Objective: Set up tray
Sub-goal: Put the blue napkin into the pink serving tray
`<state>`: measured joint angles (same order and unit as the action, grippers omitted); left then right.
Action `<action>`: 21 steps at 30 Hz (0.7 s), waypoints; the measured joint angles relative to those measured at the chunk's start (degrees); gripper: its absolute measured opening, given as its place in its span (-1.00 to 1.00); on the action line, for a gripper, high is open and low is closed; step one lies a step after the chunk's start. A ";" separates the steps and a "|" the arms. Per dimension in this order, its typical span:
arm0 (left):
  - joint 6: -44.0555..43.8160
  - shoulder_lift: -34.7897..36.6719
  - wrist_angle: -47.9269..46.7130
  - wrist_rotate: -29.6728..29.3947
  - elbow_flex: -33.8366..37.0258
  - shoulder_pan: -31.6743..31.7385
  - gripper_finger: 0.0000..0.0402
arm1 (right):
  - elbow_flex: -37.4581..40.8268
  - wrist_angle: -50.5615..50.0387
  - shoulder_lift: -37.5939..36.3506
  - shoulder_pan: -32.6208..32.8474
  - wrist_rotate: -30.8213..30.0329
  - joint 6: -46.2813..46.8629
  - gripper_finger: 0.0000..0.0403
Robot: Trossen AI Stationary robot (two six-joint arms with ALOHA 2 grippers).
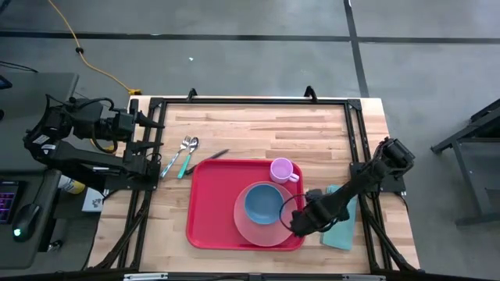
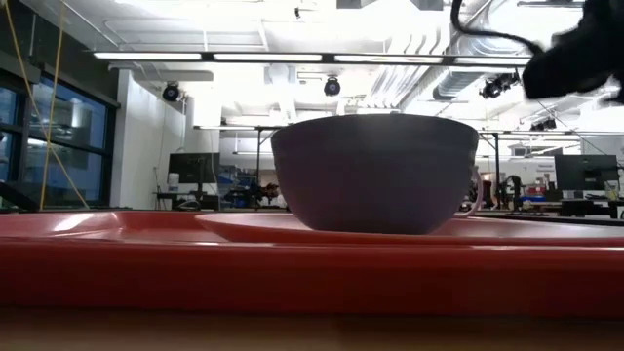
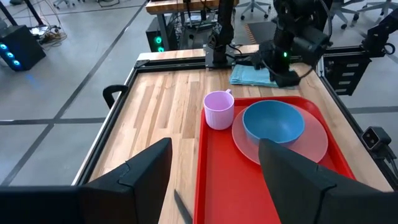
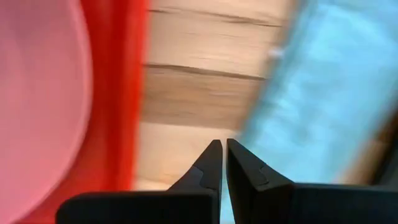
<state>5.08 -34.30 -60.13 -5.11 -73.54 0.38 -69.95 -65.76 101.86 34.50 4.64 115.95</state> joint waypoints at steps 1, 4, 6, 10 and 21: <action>-0.01 0.00 -0.01 0.01 0.00 -0.01 0.36 | -1.32 -3.34 -0.24 -0.02 0.87 0.46 -1.00; -0.02 0.00 -0.01 0.09 0.00 0.00 0.36 | -4.99 -13.38 -1.29 0.56 2.67 1.73 -1.00; -0.19 0.00 -0.01 0.15 0.00 -0.01 0.36 | -6.36 -17.00 -2.55 1.52 2.93 3.03 -1.00; -1.05 0.00 -0.02 0.88 0.00 0.00 0.36 | -6.67 -21.54 -5.36 5.20 7.29 6.75 -1.00; -1.03 0.00 -2.12 1.56 0.00 -0.02 0.36 | -6.67 -24.17 -10.52 10.90 11.40 9.60 -1.00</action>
<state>4.05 -34.30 -62.24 -3.55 -73.54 0.36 -76.62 -89.93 91.34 45.40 16.03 125.55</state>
